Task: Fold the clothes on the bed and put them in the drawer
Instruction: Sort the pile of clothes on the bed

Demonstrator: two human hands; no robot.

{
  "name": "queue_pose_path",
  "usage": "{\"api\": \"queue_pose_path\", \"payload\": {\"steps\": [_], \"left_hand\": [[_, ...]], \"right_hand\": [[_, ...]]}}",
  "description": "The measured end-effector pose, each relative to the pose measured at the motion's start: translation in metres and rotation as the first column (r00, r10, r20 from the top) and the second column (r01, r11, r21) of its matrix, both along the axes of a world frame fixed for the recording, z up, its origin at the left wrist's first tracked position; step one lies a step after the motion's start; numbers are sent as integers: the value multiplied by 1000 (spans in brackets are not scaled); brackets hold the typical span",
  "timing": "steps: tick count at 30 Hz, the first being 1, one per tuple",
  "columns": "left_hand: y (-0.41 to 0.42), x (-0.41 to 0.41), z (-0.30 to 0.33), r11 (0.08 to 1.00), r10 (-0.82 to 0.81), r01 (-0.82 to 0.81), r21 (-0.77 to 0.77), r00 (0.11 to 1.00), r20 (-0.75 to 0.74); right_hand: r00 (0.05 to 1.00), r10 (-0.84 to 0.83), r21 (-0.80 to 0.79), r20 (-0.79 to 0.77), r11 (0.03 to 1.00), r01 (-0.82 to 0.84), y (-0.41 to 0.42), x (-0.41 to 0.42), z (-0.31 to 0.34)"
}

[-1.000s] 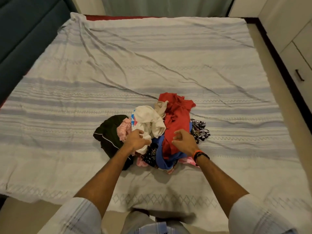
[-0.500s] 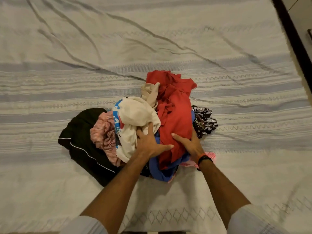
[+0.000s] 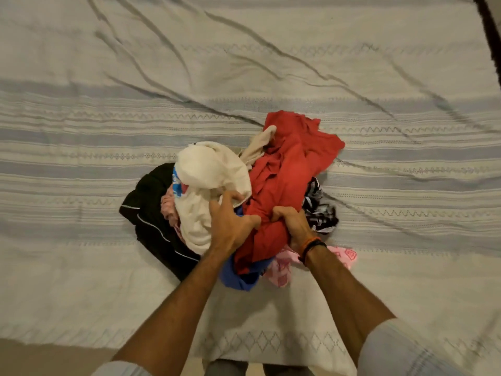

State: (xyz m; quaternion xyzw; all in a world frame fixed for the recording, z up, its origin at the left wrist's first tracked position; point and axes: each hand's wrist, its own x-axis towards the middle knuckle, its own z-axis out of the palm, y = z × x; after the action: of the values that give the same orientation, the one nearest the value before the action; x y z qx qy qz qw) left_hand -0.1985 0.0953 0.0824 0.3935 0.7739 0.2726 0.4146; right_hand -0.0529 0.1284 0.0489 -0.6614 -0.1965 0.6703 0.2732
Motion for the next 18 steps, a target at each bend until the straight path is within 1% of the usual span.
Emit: {"api": "queue_pose_path", "payload": {"steps": [3, 6, 8, 11, 14, 16, 17, 18], "left_hand": [[-8, -43, 20, 993, 99, -99, 59, 995, 18], [-15, -90, 50, 971, 186, -190, 145, 982, 41], [-21, -120, 81, 945, 271, -277, 176, 961, 57], [-29, -163, 125, 903, 361, -365, 225, 931, 60], [-41, -204, 154, 895, 391, -375, 241, 920, -20], [-48, -221, 152, 909, 385, -362, 207, 919, -84], [-54, -228, 143, 915, 385, -361, 180, 916, -117], [-58, -231, 131, 925, 375, -357, 128, 914, -158]], "right_hand": [[998, 36, 91, -59, 995, -31, 7, -45, 25], [978, 142, 240, -150, 965, -103, 14, -97, 68], [957, 224, 306, -184, 938, -161, 17, -132, 95], [906, 333, 347, -261, 908, -234, 18, -182, 123], [842, 404, 321, -358, 900, -295, 11, -226, 143], [825, 454, 321, -336, 879, -353, 8, -241, 138], [818, 498, 324, -289, 855, -406, 7, -248, 129], [802, 577, 331, -158, 796, -507, 7, -251, 119]]}}
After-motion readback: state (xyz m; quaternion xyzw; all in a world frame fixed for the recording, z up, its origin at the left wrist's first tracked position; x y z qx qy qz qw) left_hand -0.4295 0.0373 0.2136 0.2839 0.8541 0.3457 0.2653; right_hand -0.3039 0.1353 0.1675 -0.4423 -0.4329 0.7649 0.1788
